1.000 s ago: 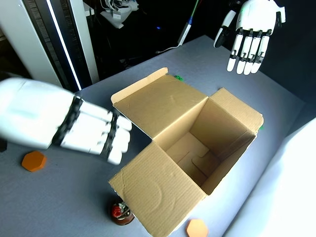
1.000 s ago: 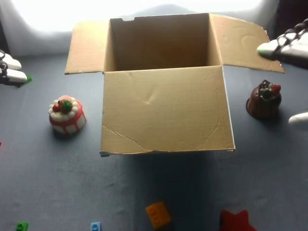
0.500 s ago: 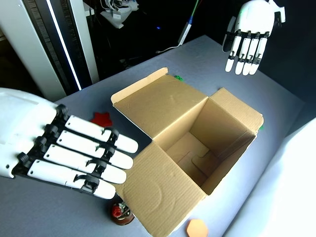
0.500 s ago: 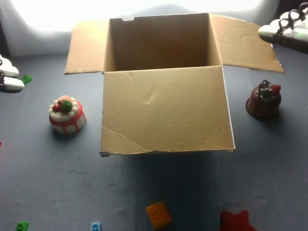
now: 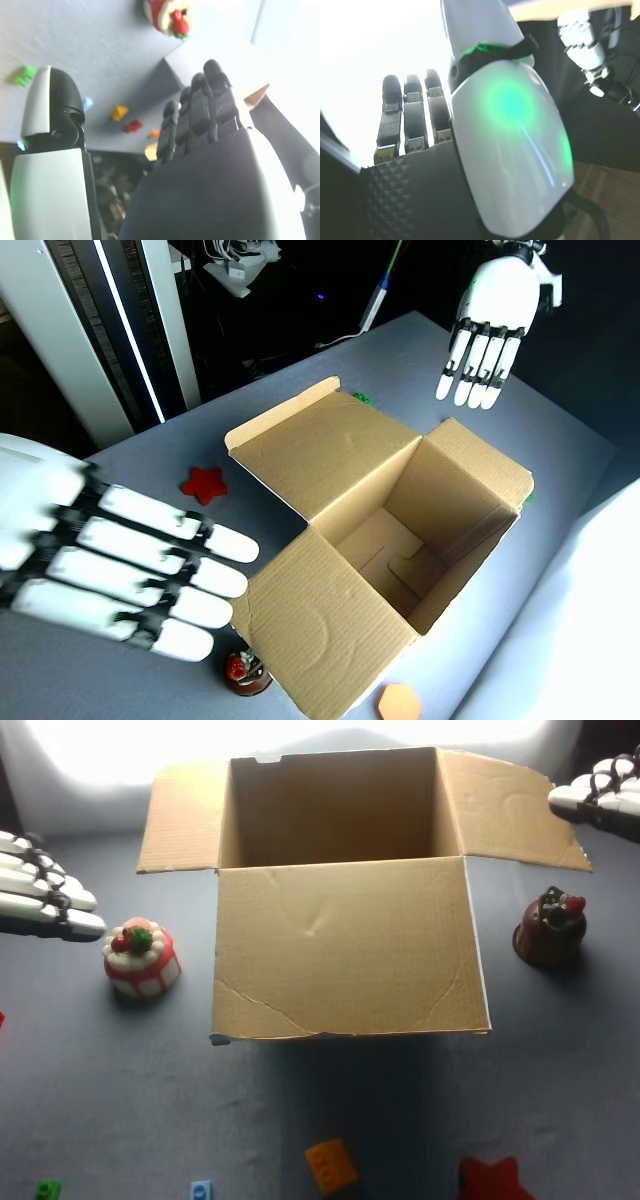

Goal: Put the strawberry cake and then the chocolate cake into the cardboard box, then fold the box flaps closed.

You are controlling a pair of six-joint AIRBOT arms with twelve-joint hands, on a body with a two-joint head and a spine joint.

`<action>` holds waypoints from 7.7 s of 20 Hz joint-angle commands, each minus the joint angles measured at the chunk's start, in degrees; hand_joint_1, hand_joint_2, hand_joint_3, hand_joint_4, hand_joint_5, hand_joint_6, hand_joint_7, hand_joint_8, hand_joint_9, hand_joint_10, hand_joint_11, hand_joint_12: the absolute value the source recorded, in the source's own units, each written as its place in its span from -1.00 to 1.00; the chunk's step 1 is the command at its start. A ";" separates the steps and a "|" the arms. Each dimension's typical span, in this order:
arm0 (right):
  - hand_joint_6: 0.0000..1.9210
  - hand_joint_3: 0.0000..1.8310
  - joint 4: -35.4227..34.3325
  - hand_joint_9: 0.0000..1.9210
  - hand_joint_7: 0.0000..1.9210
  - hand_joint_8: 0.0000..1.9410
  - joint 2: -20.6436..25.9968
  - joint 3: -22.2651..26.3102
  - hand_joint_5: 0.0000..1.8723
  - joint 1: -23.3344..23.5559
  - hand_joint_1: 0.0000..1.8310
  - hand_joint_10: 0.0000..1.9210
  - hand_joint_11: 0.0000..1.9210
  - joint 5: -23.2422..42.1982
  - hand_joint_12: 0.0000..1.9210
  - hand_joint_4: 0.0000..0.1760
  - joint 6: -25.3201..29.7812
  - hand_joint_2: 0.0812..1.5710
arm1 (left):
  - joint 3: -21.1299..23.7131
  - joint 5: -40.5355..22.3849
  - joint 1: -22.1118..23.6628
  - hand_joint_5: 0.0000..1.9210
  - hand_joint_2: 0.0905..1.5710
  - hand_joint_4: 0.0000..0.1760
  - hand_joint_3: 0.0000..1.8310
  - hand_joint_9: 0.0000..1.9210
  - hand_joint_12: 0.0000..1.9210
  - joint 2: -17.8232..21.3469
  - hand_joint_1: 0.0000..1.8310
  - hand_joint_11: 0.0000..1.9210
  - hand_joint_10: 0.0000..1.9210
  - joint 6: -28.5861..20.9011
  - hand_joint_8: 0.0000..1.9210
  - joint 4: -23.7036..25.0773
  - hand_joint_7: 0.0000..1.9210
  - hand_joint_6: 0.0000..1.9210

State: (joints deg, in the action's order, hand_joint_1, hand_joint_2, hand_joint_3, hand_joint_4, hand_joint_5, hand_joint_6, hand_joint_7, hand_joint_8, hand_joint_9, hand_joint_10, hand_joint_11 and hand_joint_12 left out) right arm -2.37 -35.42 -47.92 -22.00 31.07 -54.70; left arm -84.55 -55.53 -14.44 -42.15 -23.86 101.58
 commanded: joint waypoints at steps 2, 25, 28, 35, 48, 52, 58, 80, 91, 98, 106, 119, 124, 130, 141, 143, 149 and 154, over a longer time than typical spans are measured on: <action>-1.00 -1.00 -1.09 -0.93 -0.93 -1.00 0.72 -0.14 -0.91 1.13 0.37 -1.00 -1.00 5.98 -0.62 -0.87 -0.03 0.27 | -1.46 1.02 -3.51 -0.91 0.16 -0.44 -1.00 -0.89 -0.51 -1.45 0.33 -1.00 -1.00 2.41 -1.00 -7.01 -0.92 -1.00; -0.99 -1.00 -1.01 -0.94 -0.95 -1.00 0.81 1.11 -0.91 1.51 0.41 -0.99 -0.99 9.32 -0.99 -0.92 0.01 0.29 | -18.02 3.67 -8.53 -0.90 0.19 -0.45 -1.00 -0.87 -0.39 -20.63 0.34 -1.00 -1.00 8.49 -1.00 -17.33 -0.89 -1.00; -1.00 -1.00 -0.86 -0.95 -0.96 -1.00 0.80 1.12 -0.93 1.50 0.42 -1.00 -0.96 9.39 -0.97 -0.92 0.02 0.29 | -20.10 3.66 -9.56 -0.89 0.20 -0.47 -1.00 -0.85 -0.30 -23.01 0.30 -1.00 -1.00 7.81 -1.00 -17.33 -0.87 -1.00; -1.00 -1.00 -0.61 -0.94 -0.98 -1.00 0.80 1.19 -0.99 1.50 0.37 -0.99 -1.00 9.54 -0.68 -0.78 0.02 0.30 | -25.83 4.04 -10.69 -0.85 0.20 -0.35 -1.00 -0.78 -0.14 -27.65 0.31 -1.00 -0.98 7.80 -0.99 -17.27 -0.81 -0.99; -1.00 -1.00 0.90 -0.92 -0.98 -1.00 0.81 1.41 -0.99 0.73 0.33 -1.00 -1.00 11.70 -0.59 -0.70 0.03 0.29 | -27.49 5.17 -13.15 -0.65 0.16 0.14 -1.00 -0.52 0.40 -30.39 0.35 -1.00 -0.92 8.48 -0.97 -17.57 -0.61 -0.98; -0.99 -1.00 0.99 -0.91 -0.97 -1.00 0.83 1.45 -0.96 0.67 0.34 -0.99 -1.00 11.87 -0.53 -0.77 0.03 0.28 | -26.82 5.65 -14.11 -0.52 0.18 -0.26 -1.00 -0.47 0.42 -30.37 0.35 -0.91 -0.63 8.48 -0.97 -18.03 -0.47 -0.99; -1.00 -1.00 1.08 -0.93 -0.97 -1.00 0.85 1.53 -0.95 0.64 0.32 -0.99 -1.00 11.94 -0.61 -0.82 0.03 0.29 | -26.62 5.81 -14.42 -0.43 0.24 -1.00 -1.00 -0.67 0.43 -30.35 0.38 -0.80 0.00 8.59 -0.96 -18.08 -0.49 -0.98; -0.99 -1.00 1.29 -0.91 -0.92 -0.99 0.93 1.84 -0.96 0.41 0.28 -1.00 -1.00 11.96 -0.62 -0.84 0.03 0.34 | -21.11 5.30 -13.76 -0.54 0.73 -1.00 -0.99 -0.55 0.91 -23.79 0.58 -0.53 0.98 7.98 0.94 -18.95 -0.62 0.86; -1.00 -1.00 1.30 -0.93 -0.94 -1.00 1.01 1.95 -0.95 0.31 0.34 -1.00 -1.00 12.01 -0.64 -0.93 0.03 0.31 | -14.22 3.68 -0.33 -0.55 0.74 -1.00 -0.99 -0.46 0.92 -13.86 0.41 -0.57 0.86 2.30 0.84 -7.64 -0.51 0.83; -1.00 -1.00 1.30 -0.94 -0.93 -1.00 1.12 1.95 -0.97 0.16 0.31 -0.99 -1.00 12.30 -0.69 -0.91 0.02 0.32 | -13.47 2.16 8.67 -0.51 0.74 -1.00 -1.00 -0.45 0.88 -11.13 0.36 -0.58 0.85 -0.77 0.83 1.05 -0.51 0.81; -0.99 -1.00 1.31 -0.89 -0.87 -1.00 1.18 1.95 -0.93 0.00 0.37 -0.99 -1.00 12.60 -0.49 -0.76 0.02 0.31 | -13.23 0.90 14.99 -0.50 0.75 -1.00 -1.00 -0.46 0.94 -10.60 0.36 -0.61 0.88 -2.19 0.86 5.38 -0.54 0.80; -1.00 -1.00 1.37 -0.90 -0.89 -1.00 1.16 1.95 -0.97 0.01 0.38 -0.99 -1.00 12.93 -0.63 -0.76 0.02 0.30 | -12.99 -0.42 26.34 -0.49 0.74 -1.00 -1.00 -0.46 0.97 -16.22 0.36 -0.60 0.88 -3.46 0.85 14.76 -0.52 0.77; -1.00 -1.00 1.44 -0.92 -0.89 -1.00 1.16 1.95 -0.96 0.01 0.41 -1.00 -1.00 13.02 -0.67 -0.81 0.02 0.29 | -12.62 -0.50 27.60 -0.44 0.72 -1.00 -1.00 -0.44 0.98 -20.42 0.38 -0.61 0.87 -3.46 0.81 16.47 -0.50 0.68; -0.99 -1.00 1.44 -0.94 -0.91 -1.00 1.14 1.95 -0.94 0.01 0.40 -1.00 -1.00 13.13 -0.74 -0.85 0.01 0.27 | -12.41 -0.32 27.70 -0.46 0.72 -1.00 -1.00 -0.46 0.99 -26.37 0.37 -0.60 0.89 -2.89 0.82 17.71 -0.49 0.71; -0.99 -1.00 1.51 -0.90 -0.87 -0.99 1.10 1.94 -0.91 0.00 0.41 -0.99 -1.00 13.28 -0.58 -0.83 0.01 0.29 | -15.00 1.01 25.12 -0.49 0.74 -1.00 -0.99 -0.47 0.93 -33.64 0.37 -0.62 0.89 -1.97 0.86 20.28 -0.51 0.75; -1.00 -1.00 1.52 -0.89 -0.89 -1.00 1.09 1.95 -0.98 0.00 0.36 -0.99 -1.00 13.28 -0.45 -0.89 0.01 0.30 | -14.33 1.33 24.52 -0.44 0.71 -1.00 -1.00 -0.43 0.86 -34.10 0.39 -0.60 0.85 -1.66 0.85 20.60 -0.50 0.62; -1.00 -1.00 1.52 -0.93 -0.93 -1.00 0.97 1.95 -0.98 -0.02 0.36 -1.00 -1.00 13.28 -0.60 -0.78 0.01 0.30 | -13.79 2.23 23.75 -0.46 0.73 -1.00 -1.00 -0.45 0.97 -35.81 0.37 -0.58 0.89 -0.87 0.88 21.69 -0.52 0.67; -1.00 -1.00 1.52 -0.94 -0.94 -1.00 0.97 1.95 -0.98 -0.03 0.34 -1.00 -1.00 13.28 -0.61 -0.83 0.01 0.31 | -14.03 2.59 23.86 -0.41 0.68 -1.00 -1.00 -0.52 0.87 -36.10 0.22 -0.62 0.62 -0.48 0.70 22.07 -0.38 0.62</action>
State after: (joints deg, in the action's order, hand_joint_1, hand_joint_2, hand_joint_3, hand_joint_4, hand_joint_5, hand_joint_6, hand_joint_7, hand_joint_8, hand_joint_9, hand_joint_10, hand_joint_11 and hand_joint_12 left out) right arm -0.38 -35.07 -45.93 -22.48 37.04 -54.68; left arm -98.39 -55.20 8.75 -78.76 -25.10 126.85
